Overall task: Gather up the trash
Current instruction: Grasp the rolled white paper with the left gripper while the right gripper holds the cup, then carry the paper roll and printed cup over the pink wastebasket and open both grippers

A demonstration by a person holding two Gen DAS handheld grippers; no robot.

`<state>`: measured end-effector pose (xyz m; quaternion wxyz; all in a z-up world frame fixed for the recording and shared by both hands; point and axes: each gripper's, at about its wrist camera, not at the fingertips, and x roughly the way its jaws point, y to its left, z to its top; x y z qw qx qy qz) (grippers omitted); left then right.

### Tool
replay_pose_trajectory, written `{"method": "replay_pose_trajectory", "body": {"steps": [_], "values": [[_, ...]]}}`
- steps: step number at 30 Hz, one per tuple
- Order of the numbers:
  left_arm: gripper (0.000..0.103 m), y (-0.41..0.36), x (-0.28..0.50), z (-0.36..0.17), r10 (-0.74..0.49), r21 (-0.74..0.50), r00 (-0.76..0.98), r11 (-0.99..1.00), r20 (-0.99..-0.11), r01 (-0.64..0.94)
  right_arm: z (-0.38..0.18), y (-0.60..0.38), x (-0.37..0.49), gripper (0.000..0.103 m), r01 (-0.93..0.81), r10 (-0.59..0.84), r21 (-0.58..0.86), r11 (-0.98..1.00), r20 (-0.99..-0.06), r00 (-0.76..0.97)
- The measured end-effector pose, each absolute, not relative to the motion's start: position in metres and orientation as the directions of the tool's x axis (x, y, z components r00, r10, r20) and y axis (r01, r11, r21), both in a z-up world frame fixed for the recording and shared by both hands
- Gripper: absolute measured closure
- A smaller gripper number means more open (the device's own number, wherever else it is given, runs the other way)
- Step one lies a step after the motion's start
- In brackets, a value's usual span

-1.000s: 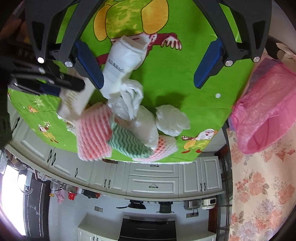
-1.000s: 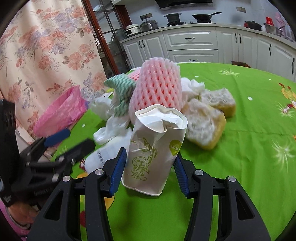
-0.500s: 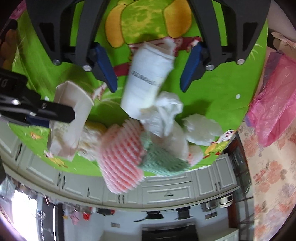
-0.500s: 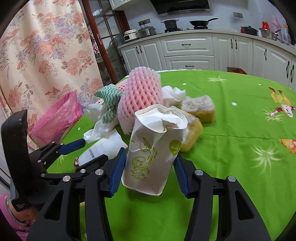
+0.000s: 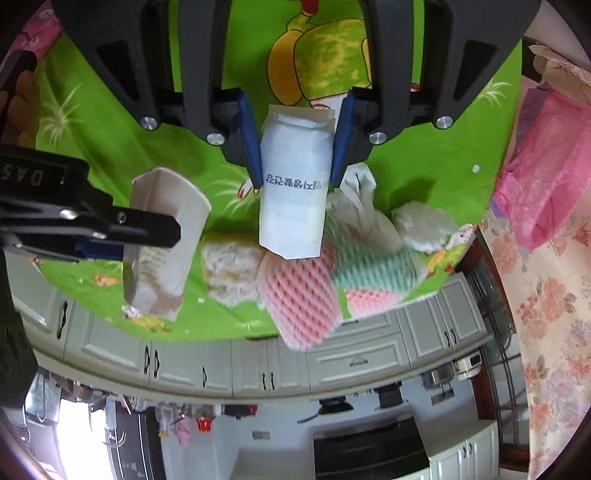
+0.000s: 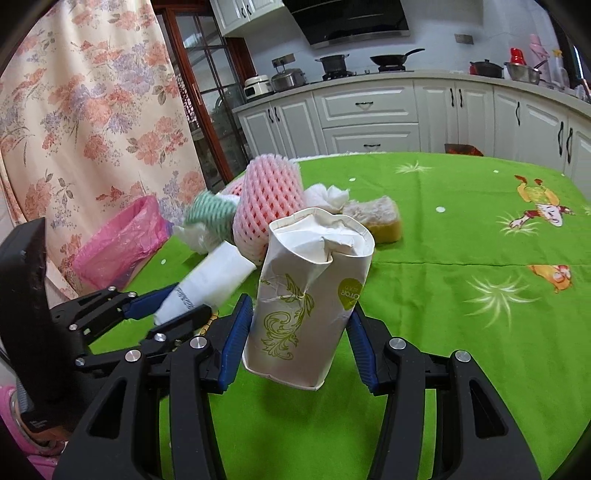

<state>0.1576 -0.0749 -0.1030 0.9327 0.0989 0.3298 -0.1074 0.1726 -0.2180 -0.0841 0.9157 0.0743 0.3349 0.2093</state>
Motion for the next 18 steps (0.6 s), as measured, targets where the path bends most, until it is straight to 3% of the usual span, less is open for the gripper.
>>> {"method": "replay_pose_trajectory", "body": {"steps": [18], "values": [[0.068, -0.025, 0.126, -0.053, -0.127, 0.003, 0.840, 0.988, -0.527, 0.151, -0.056, -0.170, 0.165, 0.054, -0.411, 0.421, 0.150, 0.899, -0.552, 0.719]]}}
